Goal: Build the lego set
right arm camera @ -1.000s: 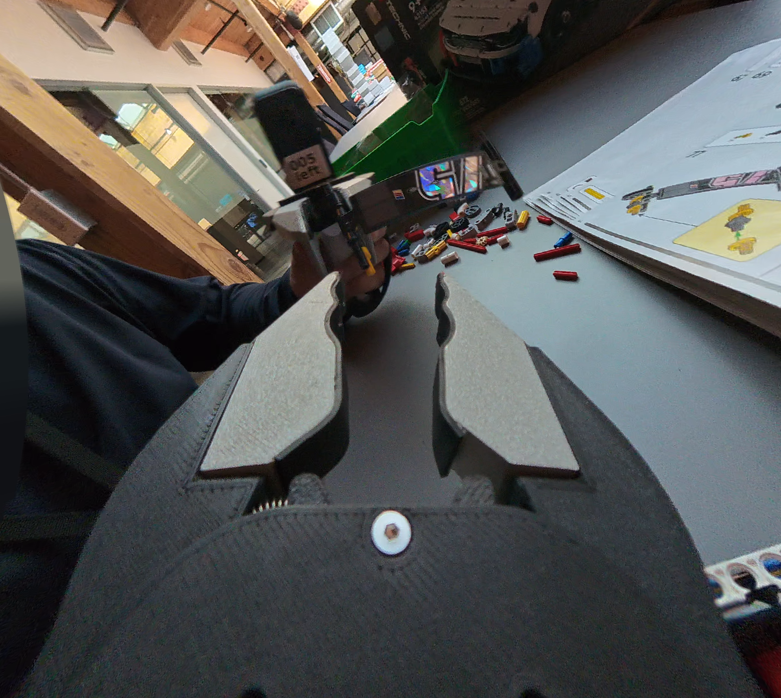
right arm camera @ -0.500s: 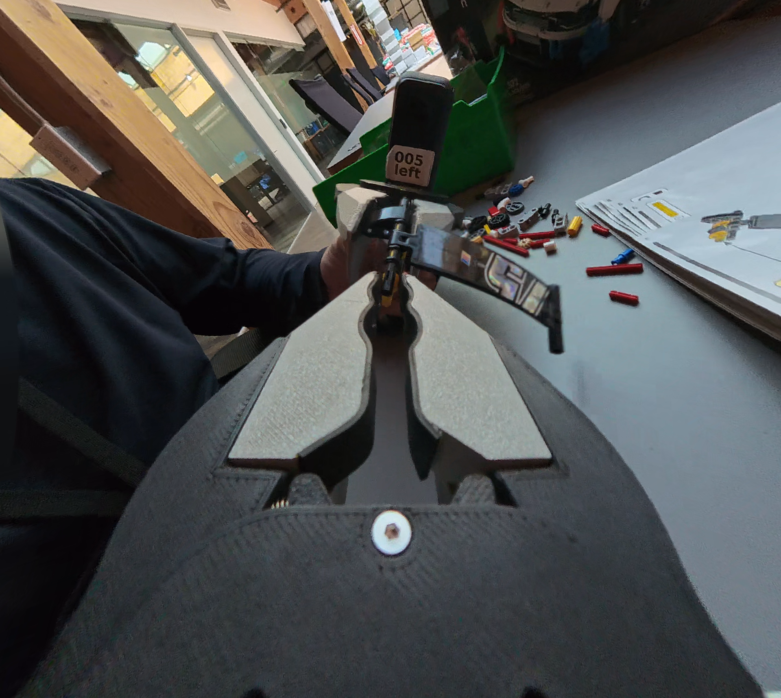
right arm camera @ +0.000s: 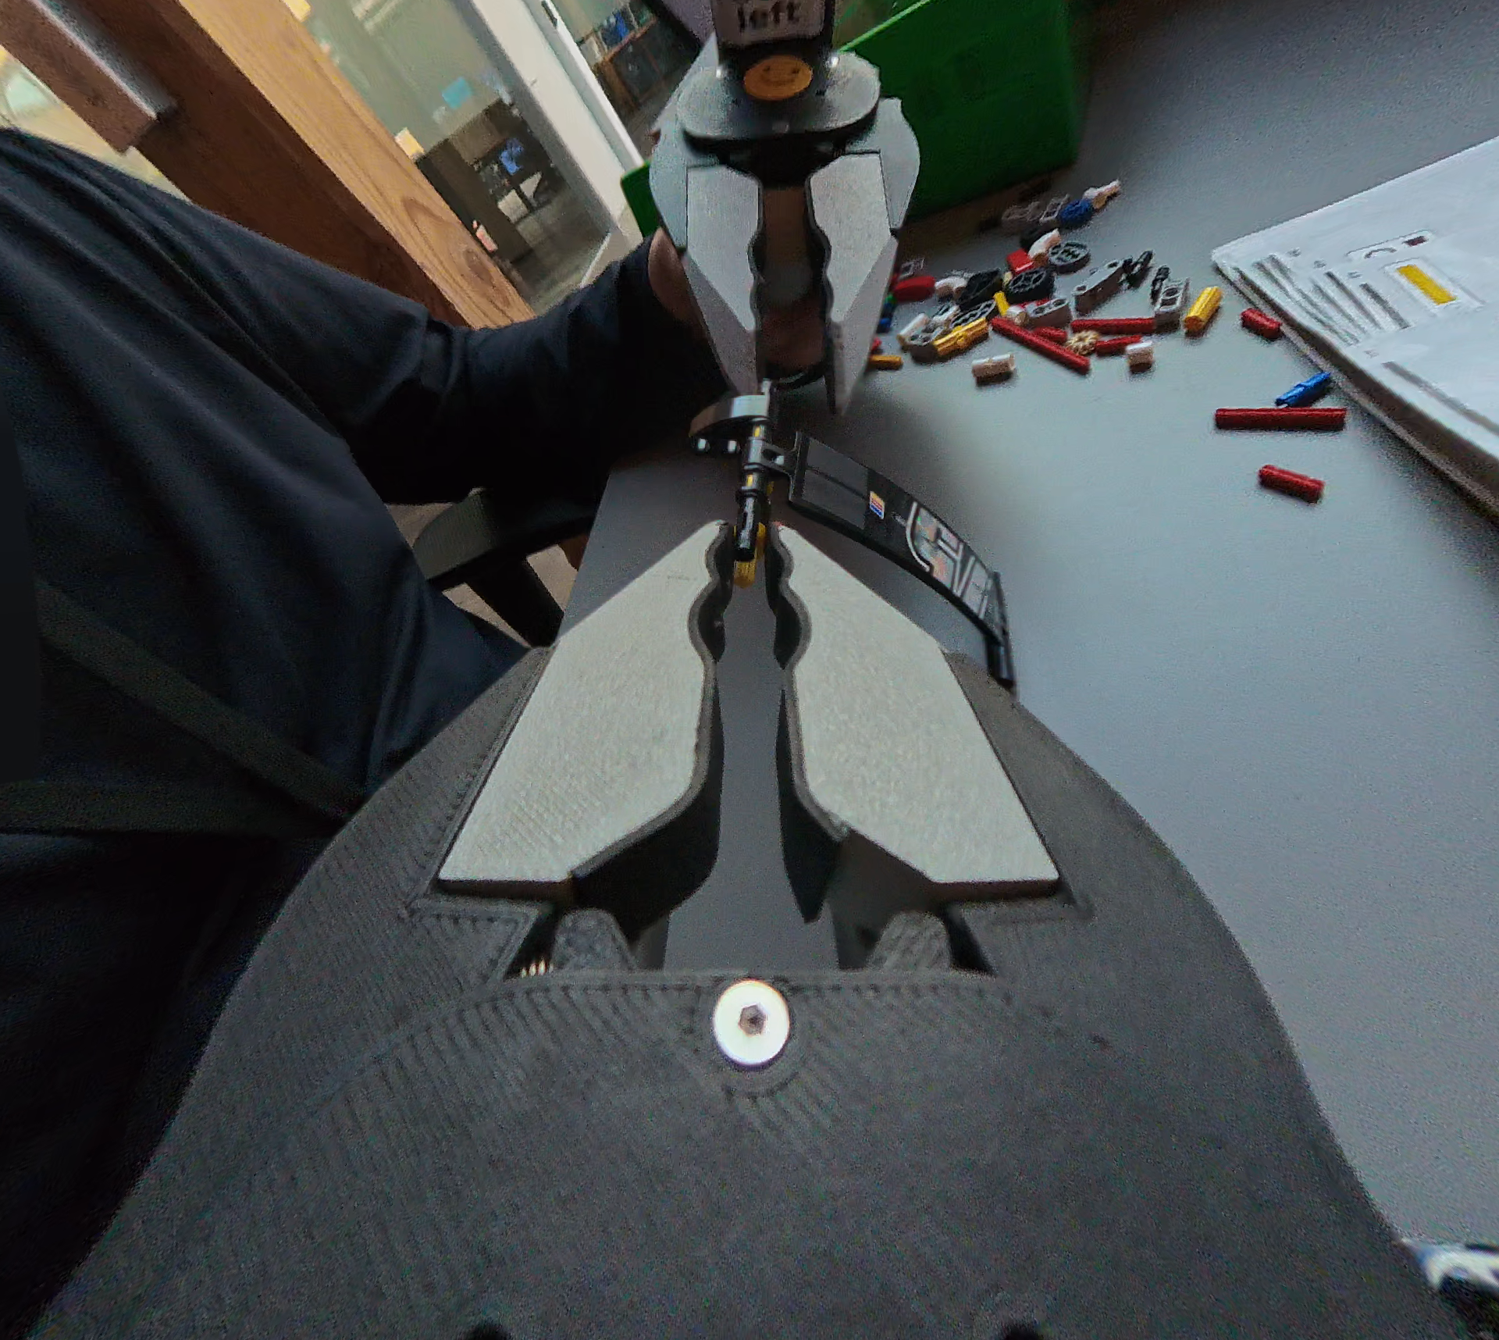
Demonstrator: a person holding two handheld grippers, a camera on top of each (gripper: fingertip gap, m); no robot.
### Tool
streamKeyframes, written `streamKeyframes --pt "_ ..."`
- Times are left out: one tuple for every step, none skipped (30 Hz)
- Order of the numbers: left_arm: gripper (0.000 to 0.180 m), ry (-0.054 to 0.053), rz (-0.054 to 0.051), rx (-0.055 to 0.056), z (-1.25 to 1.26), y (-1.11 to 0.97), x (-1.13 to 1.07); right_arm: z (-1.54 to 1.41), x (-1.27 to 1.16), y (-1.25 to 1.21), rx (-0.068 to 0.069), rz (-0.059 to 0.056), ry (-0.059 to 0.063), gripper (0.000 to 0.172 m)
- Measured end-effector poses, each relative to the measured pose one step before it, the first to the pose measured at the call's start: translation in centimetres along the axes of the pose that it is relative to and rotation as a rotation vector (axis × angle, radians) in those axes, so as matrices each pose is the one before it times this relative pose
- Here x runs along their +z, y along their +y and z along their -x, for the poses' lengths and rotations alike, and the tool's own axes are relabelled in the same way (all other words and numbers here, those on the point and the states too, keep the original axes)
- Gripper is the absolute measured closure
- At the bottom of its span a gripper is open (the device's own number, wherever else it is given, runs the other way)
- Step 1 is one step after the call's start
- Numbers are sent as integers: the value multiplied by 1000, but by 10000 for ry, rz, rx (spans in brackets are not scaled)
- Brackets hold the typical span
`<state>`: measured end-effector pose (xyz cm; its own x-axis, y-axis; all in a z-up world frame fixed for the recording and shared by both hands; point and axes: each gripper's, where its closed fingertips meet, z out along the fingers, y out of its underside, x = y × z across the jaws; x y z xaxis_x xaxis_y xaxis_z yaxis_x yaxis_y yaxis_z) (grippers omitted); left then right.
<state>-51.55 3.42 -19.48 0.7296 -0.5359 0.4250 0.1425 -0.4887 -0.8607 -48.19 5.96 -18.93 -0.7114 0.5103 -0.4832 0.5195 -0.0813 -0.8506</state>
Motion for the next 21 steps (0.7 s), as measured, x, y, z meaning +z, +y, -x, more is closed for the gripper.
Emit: streamKeyframes --pt "164 302 -118 -357 -587 -37 -271 253 441 439 -102 267 63 167" --pt "166 291 -63 -271 -652 187 -95 307 510 449 -20 291 21 167" --pt "171 129 48 -160 -499 507 95 294 518 521 16 342 38 167" --pt "173 -90 219 -49 -240 823 224 196 492 571 -2 357 105 167" --pt "172 -189 342 32 -115 1017 330 153 472 657 22 380 117 167" --pt "171 -151 426 51 -122 1117 419 151 450 723 76 403 73 167" --pt "171 -123 439 29 -52 1012 467 148 444 751 108 382 29 167" --pt "169 -11 393 -50 -142 756 460 61 432 759 128 354 39 167" --pt "166 189 355 -91 -374 479 404 -16 412 695 105 298 60 167" --pt "164 64 327 -22 -169 402 399 72 398 587 41 205 1 167" --pt "165 -8 411 51 -48 507 425 57 363 509 23 192 31 167" --pt "164 -66 511 30 59 609 494 -73 326 518 -19 225 151 167" --pt "163 -134 589 11 164 658 567 -125 270 523 -116 263 237 167" --pt "164 79 440 117 -249 315 467 -22 169 379 -201 233 229 167" --pt "163 -2 210 117 -198 -3 255 -46 3 187 -265 89 280 167" --pt "163 -130 167 128 15 -55 121 52 -39 137 -331 37 226 167" --pt "164 -118 173 141 -7 15 82 146 -3 204 -334 82 148 166" --pt "165 -123 160 128 6 31 65 339 -7 106 -338 30 14 161" --pt "166 -99 118 150 -27 12 72 267 -32 74 -319 23 29 157" --pt "166 -82 82 143 -50 -4 83 35 -47 121 -288 42 133 158" --pt "165 -28 46 96 -104 -59 104 -28 -62 111 -253 44 119 159"
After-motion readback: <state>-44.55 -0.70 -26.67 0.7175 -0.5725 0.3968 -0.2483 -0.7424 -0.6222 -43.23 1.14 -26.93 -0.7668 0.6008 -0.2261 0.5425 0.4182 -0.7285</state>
